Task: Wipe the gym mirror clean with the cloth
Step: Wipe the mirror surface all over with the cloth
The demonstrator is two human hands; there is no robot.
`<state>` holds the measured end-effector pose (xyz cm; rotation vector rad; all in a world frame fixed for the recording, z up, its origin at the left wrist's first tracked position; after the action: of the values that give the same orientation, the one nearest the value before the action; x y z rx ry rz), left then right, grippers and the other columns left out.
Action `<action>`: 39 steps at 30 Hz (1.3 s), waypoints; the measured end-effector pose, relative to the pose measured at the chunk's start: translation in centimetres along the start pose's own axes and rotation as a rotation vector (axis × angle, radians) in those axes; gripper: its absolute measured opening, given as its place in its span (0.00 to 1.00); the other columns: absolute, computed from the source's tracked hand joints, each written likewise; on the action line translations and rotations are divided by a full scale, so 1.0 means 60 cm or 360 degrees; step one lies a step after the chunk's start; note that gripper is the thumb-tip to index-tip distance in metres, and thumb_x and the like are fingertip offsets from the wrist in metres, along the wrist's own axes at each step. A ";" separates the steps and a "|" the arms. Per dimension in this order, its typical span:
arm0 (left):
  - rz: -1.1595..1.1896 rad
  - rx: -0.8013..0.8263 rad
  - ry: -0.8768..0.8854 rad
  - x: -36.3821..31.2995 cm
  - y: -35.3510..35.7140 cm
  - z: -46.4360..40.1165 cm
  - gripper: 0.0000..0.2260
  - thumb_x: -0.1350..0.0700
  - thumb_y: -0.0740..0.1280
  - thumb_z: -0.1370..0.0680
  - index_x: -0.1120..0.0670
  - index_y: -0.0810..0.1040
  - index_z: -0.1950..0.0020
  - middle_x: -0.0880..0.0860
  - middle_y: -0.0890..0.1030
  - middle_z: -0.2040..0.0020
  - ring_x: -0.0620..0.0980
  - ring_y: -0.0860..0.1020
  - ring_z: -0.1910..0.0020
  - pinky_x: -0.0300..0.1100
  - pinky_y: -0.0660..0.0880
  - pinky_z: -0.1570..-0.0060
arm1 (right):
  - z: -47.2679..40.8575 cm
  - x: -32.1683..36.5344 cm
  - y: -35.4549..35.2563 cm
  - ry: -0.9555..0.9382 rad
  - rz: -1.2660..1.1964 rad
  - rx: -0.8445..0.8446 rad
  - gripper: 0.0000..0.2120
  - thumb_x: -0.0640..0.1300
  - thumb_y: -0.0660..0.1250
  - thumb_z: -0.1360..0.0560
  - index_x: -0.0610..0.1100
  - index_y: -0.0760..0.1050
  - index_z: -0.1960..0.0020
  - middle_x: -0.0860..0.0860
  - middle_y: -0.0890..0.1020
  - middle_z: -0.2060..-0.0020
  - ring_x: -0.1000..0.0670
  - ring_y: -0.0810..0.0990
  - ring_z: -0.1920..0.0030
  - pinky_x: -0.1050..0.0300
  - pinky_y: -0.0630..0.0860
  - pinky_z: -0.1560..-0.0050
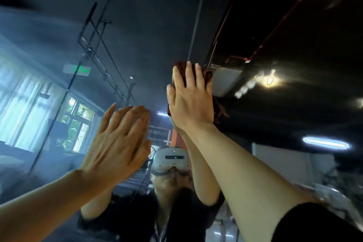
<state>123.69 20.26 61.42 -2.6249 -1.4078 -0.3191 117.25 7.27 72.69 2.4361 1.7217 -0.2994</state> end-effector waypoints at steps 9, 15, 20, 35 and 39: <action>0.0328 -0.0062 -0.0030 -0.020 0.018 0.061 0.30 0.48 0.54 0.19 0.65 0.59 0.22 0.63 0.60 0.21 0.58 0.56 0.20 0.57 0.52 0.23 | 0.041 0.102 0.018 -0.0155 -0.0087 0.0033 0.26 0.52 0.46 0.16 0.49 0.59 0.20 0.44 0.59 0.20 0.43 0.52 0.20 0.40 0.53 0.23; 0.0297 -0.0007 0.0158 -0.053 0.024 0.080 0.30 0.47 0.50 0.17 0.67 0.57 0.22 0.64 0.57 0.21 0.59 0.55 0.20 0.57 0.54 0.23 | 0.127 -0.089 -0.005 0.0447 0.0057 -0.0124 0.26 0.54 0.44 0.16 0.50 0.60 0.20 0.47 0.61 0.21 0.46 0.53 0.19 0.43 0.50 0.20; 0.0272 -0.0089 0.0218 -0.055 0.022 0.081 0.31 0.47 0.51 0.17 0.66 0.49 0.21 0.65 0.56 0.21 0.61 0.55 0.21 0.58 0.53 0.24 | 0.181 -0.109 0.000 0.0923 0.0154 -0.0203 0.28 0.54 0.42 0.16 0.47 0.60 0.20 0.44 0.62 0.21 0.43 0.55 0.20 0.38 0.54 0.22; 0.0247 0.0015 0.0208 -0.055 0.029 0.082 0.33 0.43 0.39 0.15 0.67 0.53 0.21 0.65 0.53 0.20 0.60 0.51 0.20 0.59 0.52 0.23 | 0.206 -0.124 -0.014 0.0544 0.0030 -0.0094 0.26 0.54 0.43 0.16 0.50 0.59 0.20 0.48 0.60 0.20 0.47 0.52 0.19 0.41 0.51 0.21; 0.0202 -0.0025 0.0204 -0.055 0.028 0.083 0.32 0.43 0.44 0.16 0.67 0.54 0.21 0.64 0.54 0.20 0.59 0.52 0.20 0.59 0.53 0.23 | 0.205 -0.083 -0.005 0.0978 0.0169 -0.0254 0.26 0.52 0.43 0.16 0.47 0.61 0.21 0.44 0.62 0.21 0.43 0.55 0.20 0.40 0.50 0.22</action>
<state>123.86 17.80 55.74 -2.6387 -1.1982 -0.4744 114.38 -0.02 61.94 2.6475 1.7066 0.6398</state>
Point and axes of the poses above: each hand's wrist, its own z-axis away from the middle knuckle, its own y-axis out of the palm, x = y × z, the point moved 4 cm from there along -z, towards the middle knuckle
